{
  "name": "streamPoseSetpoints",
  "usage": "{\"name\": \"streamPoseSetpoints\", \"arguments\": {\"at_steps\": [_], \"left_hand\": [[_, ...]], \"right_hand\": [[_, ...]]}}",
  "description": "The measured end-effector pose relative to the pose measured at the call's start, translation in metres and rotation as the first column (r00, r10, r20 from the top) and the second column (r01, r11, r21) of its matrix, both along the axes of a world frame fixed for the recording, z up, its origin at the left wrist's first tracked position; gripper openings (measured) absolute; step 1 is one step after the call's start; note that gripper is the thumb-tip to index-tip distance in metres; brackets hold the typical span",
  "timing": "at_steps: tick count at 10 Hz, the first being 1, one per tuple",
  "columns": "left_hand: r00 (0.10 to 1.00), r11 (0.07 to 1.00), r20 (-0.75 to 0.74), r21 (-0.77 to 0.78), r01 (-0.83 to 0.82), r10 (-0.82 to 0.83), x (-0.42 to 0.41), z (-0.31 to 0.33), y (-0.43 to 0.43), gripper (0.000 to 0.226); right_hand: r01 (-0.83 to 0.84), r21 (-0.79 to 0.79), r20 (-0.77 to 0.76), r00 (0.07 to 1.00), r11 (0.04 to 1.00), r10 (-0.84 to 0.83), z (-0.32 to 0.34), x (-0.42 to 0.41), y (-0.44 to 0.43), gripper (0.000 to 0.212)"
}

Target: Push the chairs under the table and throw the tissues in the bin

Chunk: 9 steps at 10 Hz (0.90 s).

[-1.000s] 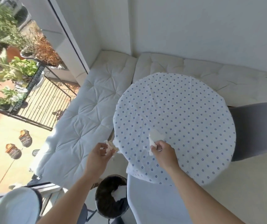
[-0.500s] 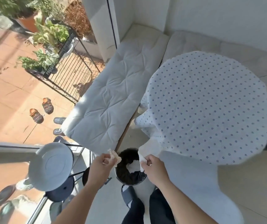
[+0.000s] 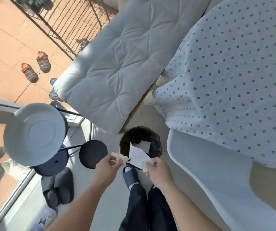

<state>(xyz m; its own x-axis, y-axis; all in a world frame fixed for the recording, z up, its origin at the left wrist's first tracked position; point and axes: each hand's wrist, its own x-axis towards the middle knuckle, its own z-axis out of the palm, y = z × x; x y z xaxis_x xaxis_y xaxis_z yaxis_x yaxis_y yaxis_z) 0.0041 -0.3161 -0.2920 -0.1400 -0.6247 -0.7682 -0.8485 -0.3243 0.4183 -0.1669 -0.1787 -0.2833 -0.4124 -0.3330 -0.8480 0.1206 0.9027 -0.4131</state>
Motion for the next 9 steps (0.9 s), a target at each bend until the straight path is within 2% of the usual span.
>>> {"name": "streamPoseSetpoints", "arguments": {"at_steps": [2,4,6,7,9], "left_hand": [[1.0,1.0,-0.011,0.029,0.001,-0.001,-0.014,-0.067,0.013,0.019],[0.998,0.998,0.032,0.036,0.05,-0.051,-0.02,-0.106,0.024,0.021],[0.997,0.993,-0.007,0.092,0.071,-0.071,-0.027,-0.124,0.027,0.031],[0.993,0.979,-0.048,0.168,0.112,-0.105,-0.028,-0.131,0.028,0.05],[0.989,0.976,-0.023,0.161,0.145,-0.143,-0.033,-0.116,0.03,0.047]], "right_hand": [[0.044,0.064,0.014,0.999,0.997,-0.045,-0.068,0.012,0.006,0.011],[0.089,0.07,-0.005,0.996,0.994,-0.089,-0.1,0.016,0.007,0.009],[0.103,0.059,0.003,0.995,0.993,-0.103,-0.117,0.014,0.01,0.01],[0.122,0.023,0.021,0.992,0.992,-0.122,-0.116,0.011,0.012,0.02],[0.124,0.0,0.012,0.992,0.992,-0.124,-0.093,0.008,0.014,0.022]]}}
